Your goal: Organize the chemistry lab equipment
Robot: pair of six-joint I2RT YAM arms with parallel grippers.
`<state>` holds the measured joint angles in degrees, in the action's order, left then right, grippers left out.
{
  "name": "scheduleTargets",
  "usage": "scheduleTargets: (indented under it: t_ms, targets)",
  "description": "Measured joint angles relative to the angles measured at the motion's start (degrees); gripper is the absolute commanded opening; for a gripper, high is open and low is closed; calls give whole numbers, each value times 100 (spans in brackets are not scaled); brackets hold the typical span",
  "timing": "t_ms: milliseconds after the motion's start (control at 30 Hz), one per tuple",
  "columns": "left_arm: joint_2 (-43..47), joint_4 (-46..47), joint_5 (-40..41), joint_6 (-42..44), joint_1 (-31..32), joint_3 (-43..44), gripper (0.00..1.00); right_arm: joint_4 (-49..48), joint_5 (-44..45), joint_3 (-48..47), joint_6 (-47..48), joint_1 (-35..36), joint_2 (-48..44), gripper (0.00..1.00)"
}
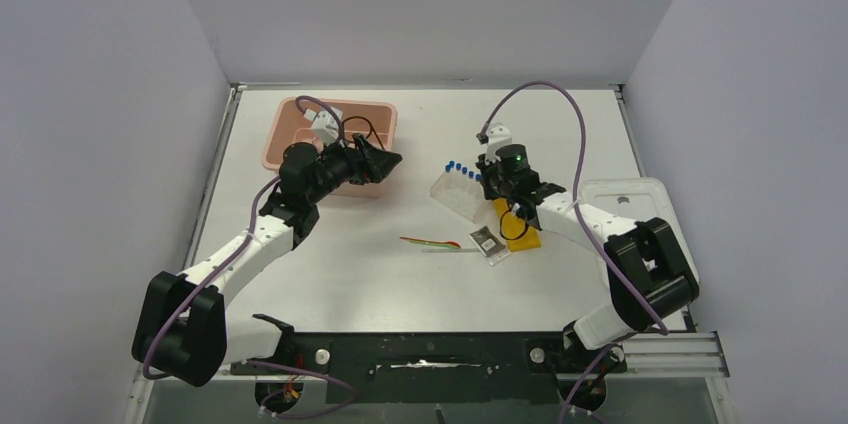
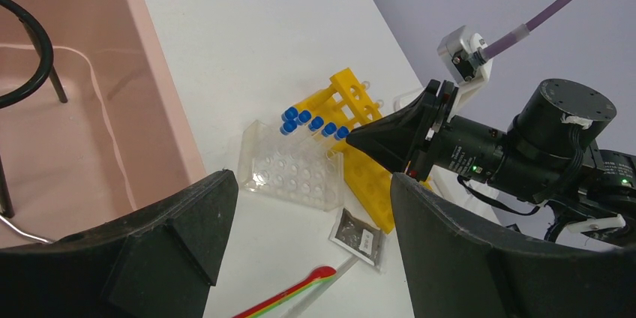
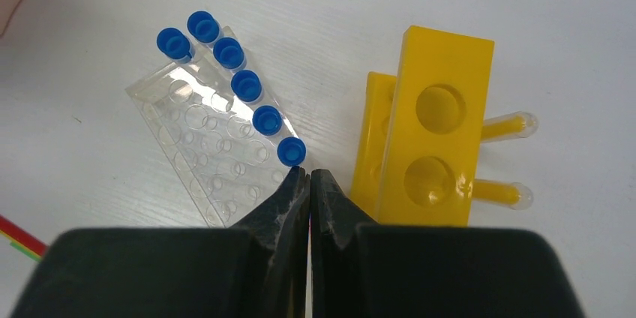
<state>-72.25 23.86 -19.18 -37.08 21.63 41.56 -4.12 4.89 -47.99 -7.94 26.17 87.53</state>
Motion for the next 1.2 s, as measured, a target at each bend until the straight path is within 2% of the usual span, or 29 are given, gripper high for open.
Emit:
scheduleTargets:
  t_ms: [133,233,367,500,567,633,767,900,1033,1200]
  targets:
    - [-4,4,-37,-2,0,0,75,81,4,81,0,0,-269,1]
    - [-55,66,-72,-9,-2,0,75,146,9,142,-2,0,-588,8]
    - [-155,133,-109,-37,0,0,75,175,9,142,-17,0,-885,22]
    - [-181,90,-57,37,59,0,75,280,4,173,-63,26,-1086,51]
    - [-181,-81,160,212,260,26,76,378,20,238,-85,96,-1207,60]
    - [-181,-433,595,531,732,101,76,455,101,339,-116,291,-1316,67]
    - [-190,-920,1003,1078,1729,157,73,601,254,704,-256,894,-1519,70]
    - [-295,-1126,1165,1574,2214,98,73,739,275,1196,-503,1165,-1790,71]
    - [-435,-1246,1386,1899,2498,-55,73,896,411,1421,-673,1163,-1873,78]
    - [-511,-1419,1690,1985,2507,-92,73,911,505,1432,-870,1137,-1648,79]
